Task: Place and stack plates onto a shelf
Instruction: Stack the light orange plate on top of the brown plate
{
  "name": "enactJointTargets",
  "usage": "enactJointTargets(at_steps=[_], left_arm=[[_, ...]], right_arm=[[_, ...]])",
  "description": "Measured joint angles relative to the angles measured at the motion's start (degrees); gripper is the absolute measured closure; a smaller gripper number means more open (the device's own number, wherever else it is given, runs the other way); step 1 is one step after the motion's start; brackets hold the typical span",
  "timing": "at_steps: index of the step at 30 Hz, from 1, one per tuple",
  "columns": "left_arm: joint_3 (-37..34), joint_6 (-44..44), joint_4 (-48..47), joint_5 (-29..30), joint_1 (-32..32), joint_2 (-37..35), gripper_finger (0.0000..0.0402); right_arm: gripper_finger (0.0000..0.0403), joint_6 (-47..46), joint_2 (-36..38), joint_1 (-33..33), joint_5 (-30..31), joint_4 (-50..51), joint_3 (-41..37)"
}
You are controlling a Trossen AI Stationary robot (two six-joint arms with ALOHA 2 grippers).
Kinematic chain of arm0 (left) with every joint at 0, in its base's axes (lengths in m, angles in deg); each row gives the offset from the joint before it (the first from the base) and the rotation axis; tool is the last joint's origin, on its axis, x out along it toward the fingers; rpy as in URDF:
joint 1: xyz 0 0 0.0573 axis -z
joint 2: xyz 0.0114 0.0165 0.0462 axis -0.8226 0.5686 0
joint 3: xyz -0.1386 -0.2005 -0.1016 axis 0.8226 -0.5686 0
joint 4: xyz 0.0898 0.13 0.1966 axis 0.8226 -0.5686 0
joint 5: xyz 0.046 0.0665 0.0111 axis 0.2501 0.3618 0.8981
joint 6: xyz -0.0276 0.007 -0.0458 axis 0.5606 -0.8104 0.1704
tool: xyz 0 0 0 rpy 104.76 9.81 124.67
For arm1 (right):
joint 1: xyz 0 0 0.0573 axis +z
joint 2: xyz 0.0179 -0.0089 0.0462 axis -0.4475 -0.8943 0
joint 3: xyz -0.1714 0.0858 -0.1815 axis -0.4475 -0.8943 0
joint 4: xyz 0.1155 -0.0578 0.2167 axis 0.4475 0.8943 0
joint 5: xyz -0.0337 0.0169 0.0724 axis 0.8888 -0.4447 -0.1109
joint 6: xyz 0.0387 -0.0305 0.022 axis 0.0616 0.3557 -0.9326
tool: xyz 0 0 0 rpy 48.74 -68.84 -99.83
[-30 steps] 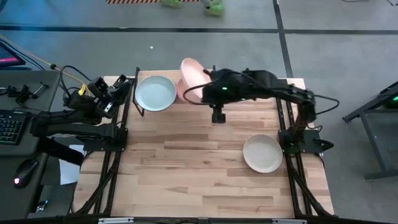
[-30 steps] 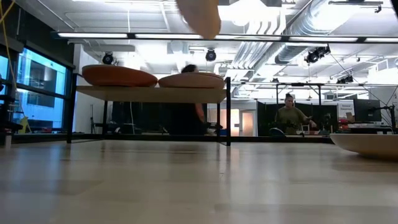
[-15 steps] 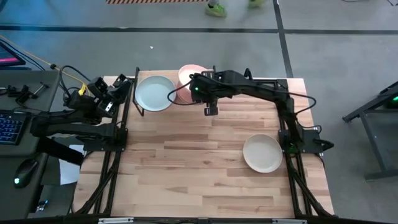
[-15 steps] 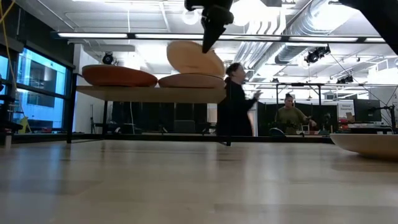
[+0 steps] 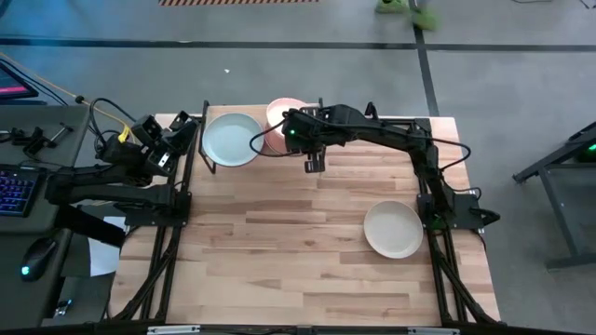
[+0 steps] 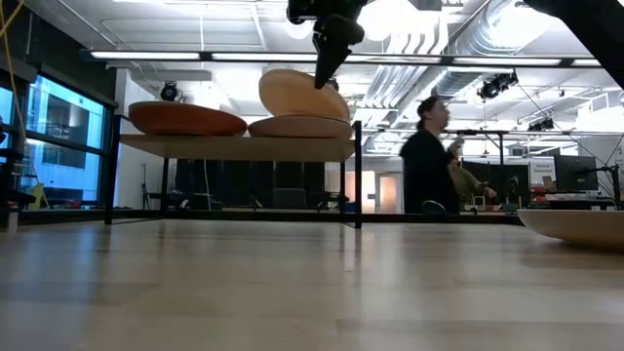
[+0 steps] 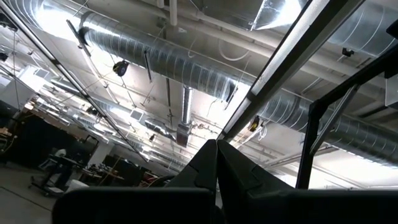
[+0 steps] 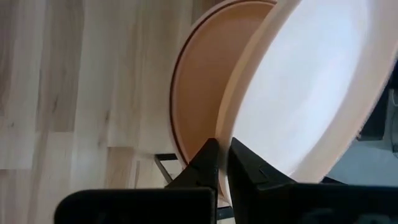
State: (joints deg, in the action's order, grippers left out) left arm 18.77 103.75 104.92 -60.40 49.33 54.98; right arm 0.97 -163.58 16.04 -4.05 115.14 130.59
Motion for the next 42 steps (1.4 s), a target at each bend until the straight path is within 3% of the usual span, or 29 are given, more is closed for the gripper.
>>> enactJointTargets(at_steps=[19, 42], left_arm=[[-0.02, 0.13, 0.0, 0.0, 0.02, 0.0, 0.0401], [-0.02, 0.5, 0.01, 0.02, 0.02, 0.0, 0.0401]], right_arm=[[0.0403, -4.98, 0.02, -0.64, -2.98, 0.67, -0.1], [0.0402, -2.86, 0.11, -1.36, -3.55, 0.07, -4.04]])
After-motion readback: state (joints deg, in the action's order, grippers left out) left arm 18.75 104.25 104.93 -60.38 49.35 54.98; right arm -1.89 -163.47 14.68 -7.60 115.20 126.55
